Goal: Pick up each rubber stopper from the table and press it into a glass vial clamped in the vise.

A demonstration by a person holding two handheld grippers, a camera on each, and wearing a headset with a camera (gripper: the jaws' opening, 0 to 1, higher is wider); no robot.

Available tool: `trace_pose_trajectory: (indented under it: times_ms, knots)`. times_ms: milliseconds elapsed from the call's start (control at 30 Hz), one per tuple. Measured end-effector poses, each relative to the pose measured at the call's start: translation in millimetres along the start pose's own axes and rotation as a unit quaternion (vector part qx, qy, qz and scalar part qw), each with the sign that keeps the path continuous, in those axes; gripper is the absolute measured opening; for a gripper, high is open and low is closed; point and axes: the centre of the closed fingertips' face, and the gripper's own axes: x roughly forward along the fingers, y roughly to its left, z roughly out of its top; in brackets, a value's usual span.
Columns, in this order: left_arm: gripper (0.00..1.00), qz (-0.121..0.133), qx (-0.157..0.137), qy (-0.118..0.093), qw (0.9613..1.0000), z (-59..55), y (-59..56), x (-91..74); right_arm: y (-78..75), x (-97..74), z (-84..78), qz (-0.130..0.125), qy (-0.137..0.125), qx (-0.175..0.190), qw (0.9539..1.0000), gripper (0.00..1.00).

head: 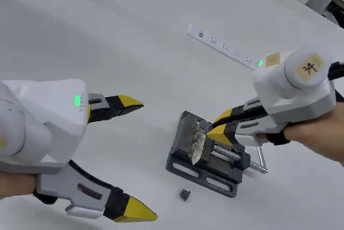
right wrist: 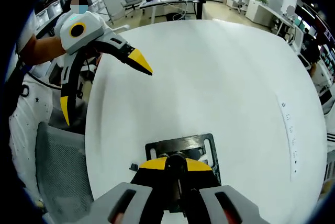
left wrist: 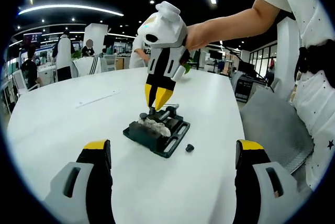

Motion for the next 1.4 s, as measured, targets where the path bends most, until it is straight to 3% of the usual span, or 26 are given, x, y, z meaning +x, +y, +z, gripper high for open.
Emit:
trace_pose_trajectory:
  times_ms: [367,1400]
  knots:
    - [0.99,0.001,-0.002,-0.005,1.0,-2.2,0.4,0.7,-6.3,9.1,-7.0,-0.007,0.036,-0.035,0.9987,0.05]
    - [0.99,0.004,-0.011,-0.013,0.9998,-5.1,0.5,-1.6,-6.3,19.4,-8.9,-0.006,0.064,-0.061,0.9961,0.05]
